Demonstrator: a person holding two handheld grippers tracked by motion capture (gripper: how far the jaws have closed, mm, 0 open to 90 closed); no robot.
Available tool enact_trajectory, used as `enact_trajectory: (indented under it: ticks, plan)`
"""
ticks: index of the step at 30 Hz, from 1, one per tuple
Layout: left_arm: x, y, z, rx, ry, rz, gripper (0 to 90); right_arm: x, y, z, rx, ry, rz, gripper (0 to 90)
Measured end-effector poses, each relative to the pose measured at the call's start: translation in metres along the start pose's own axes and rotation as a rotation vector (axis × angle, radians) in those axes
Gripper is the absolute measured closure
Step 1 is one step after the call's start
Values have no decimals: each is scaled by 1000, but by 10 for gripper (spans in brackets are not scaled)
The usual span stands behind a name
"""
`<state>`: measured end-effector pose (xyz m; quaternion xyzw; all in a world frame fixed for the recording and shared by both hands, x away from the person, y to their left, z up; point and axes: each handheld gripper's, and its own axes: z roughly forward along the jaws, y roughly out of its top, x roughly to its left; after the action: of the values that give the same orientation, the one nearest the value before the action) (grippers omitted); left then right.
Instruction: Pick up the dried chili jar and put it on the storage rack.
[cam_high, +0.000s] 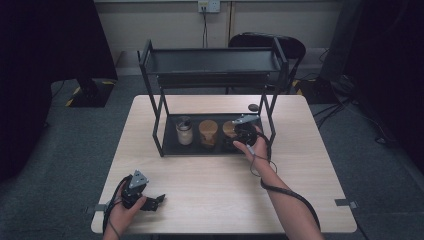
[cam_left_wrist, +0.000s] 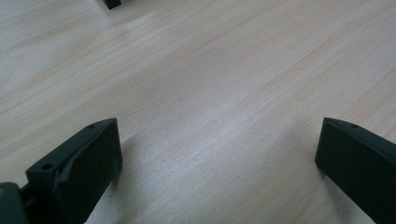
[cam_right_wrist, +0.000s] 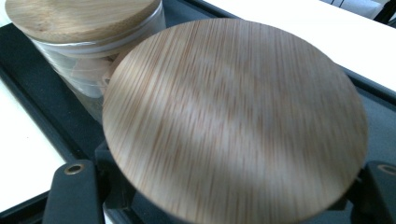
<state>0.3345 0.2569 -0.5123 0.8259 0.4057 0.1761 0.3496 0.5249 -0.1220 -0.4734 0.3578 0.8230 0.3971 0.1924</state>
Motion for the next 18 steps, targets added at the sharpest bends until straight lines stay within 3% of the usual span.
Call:
enact_trajectory:
  ticks: [13, 18]
  plan:
    - [0, 0, 0, 0, 0, 0, 1, 2, -1, 0, -13, -21, -12, 246]
    - [0, 0, 0, -1, -1, 0, 1, 3, 2, -2, -11, -27, 7, 170]
